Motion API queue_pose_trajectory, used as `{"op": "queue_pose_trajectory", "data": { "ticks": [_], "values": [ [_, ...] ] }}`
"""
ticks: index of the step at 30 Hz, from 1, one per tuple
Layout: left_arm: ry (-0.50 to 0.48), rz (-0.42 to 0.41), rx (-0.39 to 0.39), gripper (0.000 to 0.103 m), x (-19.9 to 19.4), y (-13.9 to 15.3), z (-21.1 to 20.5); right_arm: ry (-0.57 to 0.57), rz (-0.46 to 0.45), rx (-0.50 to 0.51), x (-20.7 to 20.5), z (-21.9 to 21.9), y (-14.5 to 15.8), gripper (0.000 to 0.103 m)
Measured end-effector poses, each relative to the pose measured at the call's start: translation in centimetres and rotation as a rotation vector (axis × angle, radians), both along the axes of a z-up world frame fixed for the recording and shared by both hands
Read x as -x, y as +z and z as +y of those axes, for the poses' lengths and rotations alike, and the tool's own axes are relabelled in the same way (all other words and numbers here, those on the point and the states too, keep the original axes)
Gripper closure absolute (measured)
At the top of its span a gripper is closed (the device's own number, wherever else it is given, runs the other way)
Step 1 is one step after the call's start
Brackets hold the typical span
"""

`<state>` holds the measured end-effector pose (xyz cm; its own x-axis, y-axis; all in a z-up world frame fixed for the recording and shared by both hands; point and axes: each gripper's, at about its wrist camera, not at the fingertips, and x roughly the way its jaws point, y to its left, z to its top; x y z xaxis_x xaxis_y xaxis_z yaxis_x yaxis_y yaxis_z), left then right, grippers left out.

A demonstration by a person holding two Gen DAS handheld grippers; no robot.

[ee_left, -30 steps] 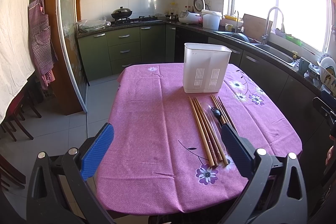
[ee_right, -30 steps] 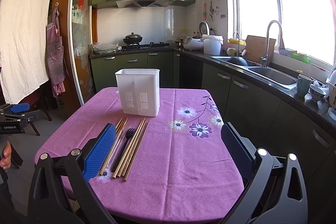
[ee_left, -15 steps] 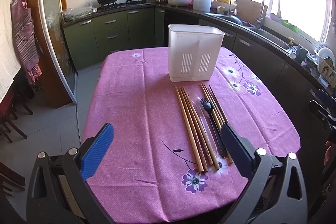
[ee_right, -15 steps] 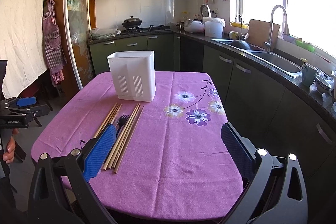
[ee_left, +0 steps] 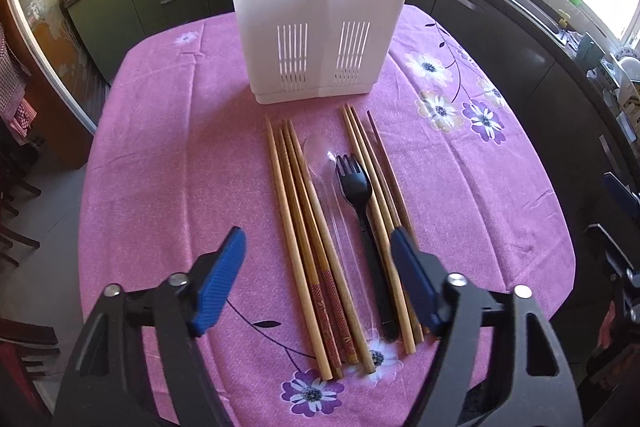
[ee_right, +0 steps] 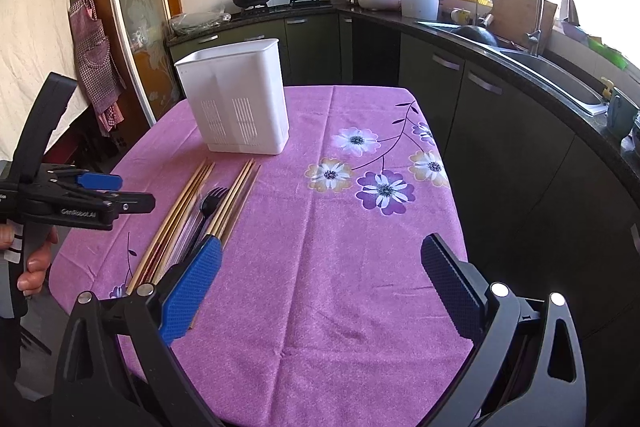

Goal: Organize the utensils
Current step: 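Lower the left gripper onto the clear plastic spoon and close it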

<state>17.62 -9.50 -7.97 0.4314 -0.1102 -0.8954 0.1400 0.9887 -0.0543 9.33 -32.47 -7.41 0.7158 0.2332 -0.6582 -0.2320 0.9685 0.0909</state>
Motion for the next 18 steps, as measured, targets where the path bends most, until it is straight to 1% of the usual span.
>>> {"op": "queue_pose_trajectory", "data": {
  "ticks": [2,4,5,7,9,10,13,15,18],
  "values": [
    [0.007,0.049,0.023,0.052,-1.1,-0.9,-0.2,0.008,0.007,0.002,-0.1,0.0,-0.3,0.005],
    [-0.002,0.082,0.028,0.055,-1.8,-1.8,-0.7,0.010,0.014,0.002,-0.1,-0.1,-0.5,0.005],
    [-0.003,0.090,0.023,0.057,-2.0,-2.1,-0.9,0.010,0.017,0.000,-0.2,-0.1,-0.7,0.005],
    [0.000,0.097,0.016,0.060,-2.4,-2.5,-1.2,0.007,0.018,-0.001,-0.2,-0.1,-0.8,0.005],
    [0.003,0.102,0.013,0.066,-2.8,-2.8,-1.3,0.010,0.021,-0.004,-0.3,-0.1,-0.9,0.005],
    [0.002,0.110,0.017,0.072,-3.0,-2.9,-1.4,0.013,0.022,-0.005,-0.4,-0.1,-1.0,0.005],
    [-0.001,0.121,0.014,0.080,-3.5,-3.3,-1.9,0.020,0.026,-0.005,-0.3,0.1,-1.1,0.005],
    [-0.008,0.124,0.007,0.082,-3.8,-3.4,-2.3,0.023,0.027,-0.007,-0.2,0.1,-1.1,0.005],
    [0.000,0.129,-0.024,0.084,-4.3,-3.7,-2.6,0.022,0.026,-0.007,-0.2,0.1,-1.0,0.005]
  ]
}}
